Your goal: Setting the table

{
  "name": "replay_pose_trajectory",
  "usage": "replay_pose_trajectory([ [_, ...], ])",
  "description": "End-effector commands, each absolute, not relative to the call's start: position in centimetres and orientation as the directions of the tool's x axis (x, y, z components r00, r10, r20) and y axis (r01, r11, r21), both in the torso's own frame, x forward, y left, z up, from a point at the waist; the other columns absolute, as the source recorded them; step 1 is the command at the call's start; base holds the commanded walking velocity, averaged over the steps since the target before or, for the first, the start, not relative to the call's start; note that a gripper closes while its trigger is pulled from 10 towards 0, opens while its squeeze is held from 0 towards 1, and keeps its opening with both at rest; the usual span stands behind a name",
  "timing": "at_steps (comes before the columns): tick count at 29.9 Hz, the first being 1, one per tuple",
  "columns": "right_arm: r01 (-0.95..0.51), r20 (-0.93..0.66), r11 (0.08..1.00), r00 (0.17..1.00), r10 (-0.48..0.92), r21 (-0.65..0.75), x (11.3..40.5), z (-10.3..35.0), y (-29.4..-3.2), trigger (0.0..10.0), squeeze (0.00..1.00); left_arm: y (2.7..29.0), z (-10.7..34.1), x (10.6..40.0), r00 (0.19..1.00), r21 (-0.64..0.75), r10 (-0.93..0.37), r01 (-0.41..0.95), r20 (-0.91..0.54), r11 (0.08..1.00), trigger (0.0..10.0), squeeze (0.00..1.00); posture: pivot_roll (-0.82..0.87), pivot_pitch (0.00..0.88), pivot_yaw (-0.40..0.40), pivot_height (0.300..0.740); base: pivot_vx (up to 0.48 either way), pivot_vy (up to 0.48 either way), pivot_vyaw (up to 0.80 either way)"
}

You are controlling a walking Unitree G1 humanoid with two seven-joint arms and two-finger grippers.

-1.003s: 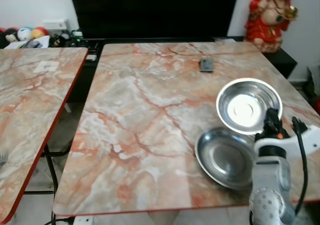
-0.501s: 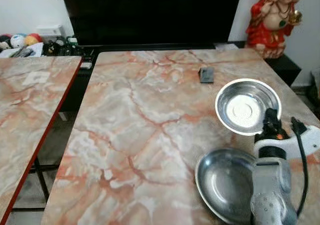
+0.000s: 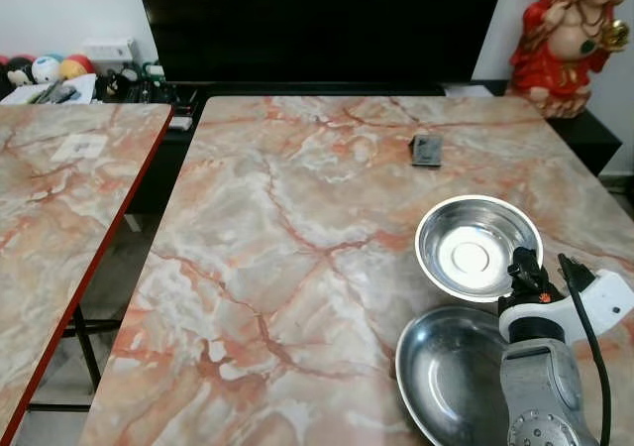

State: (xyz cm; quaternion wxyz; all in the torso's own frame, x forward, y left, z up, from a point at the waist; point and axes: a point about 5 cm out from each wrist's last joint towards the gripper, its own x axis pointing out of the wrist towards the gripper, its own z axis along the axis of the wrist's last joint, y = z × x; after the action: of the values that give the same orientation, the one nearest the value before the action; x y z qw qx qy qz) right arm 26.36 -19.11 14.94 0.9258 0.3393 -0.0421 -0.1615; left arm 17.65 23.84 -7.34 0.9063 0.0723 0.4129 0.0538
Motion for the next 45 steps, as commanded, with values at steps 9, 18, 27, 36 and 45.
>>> replay_pose_trajectory([
  [9, 0.229, -0.004, 0.695, 0.951, -0.310, 0.681, 24.8, 16.6, -18.4, 10.0, 0.00, 24.0, -7.5, 17.2, 0.642, 0.179, 0.152, -0.023, -0.751, 0.984, 10.0, 0.00, -0.03, 0.097, -0.013, 0.740, 0.000, 0.000, 0.00],
  [18, 0.232, -0.012, 0.689, 0.951, -0.308, 0.686, 25.2, 16.6, -18.3, 10.0, 0.00, 23.9, -7.5, 17.3, 0.645, 0.174, 0.148, -0.024, -0.750, 0.984, 10.0, 0.00, -0.02, 0.097, -0.015, 0.740, 0.000, 0.000, 0.00],
  [27, 0.233, -0.013, 0.687, 0.951, -0.310, 0.689, 25.4, 16.5, -18.4, 10.0, 0.00, 24.0, -7.5, 17.3, 0.645, 0.178, 0.151, -0.023, -0.749, 0.984, 10.0, 0.00, -0.02, 0.101, -0.011, 0.740, 0.000, 0.000, 0.00],
  [36, 0.239, -0.017, 0.683, 0.949, -0.314, 0.691, 25.5, 16.5, -18.4, 10.0, 0.00, 24.0, -7.5, 17.3, 0.645, 0.179, 0.154, -0.026, -0.749, 0.983, 10.0, 0.00, -0.01, 0.103, -0.013, 0.740, 0.000, 0.000, 0.00],
  [45, 0.251, -0.031, 0.689, 0.949, -0.315, 0.681, 24.7, 16.3, -18.8, 10.0, 0.00, 23.9, -7.5, 17.4, 0.646, 0.177, 0.147, -0.019, -0.749, 0.984, 10.0, 0.00, -0.03, 0.103, -0.013, 0.740, -0.062, 0.000, 0.00],
])
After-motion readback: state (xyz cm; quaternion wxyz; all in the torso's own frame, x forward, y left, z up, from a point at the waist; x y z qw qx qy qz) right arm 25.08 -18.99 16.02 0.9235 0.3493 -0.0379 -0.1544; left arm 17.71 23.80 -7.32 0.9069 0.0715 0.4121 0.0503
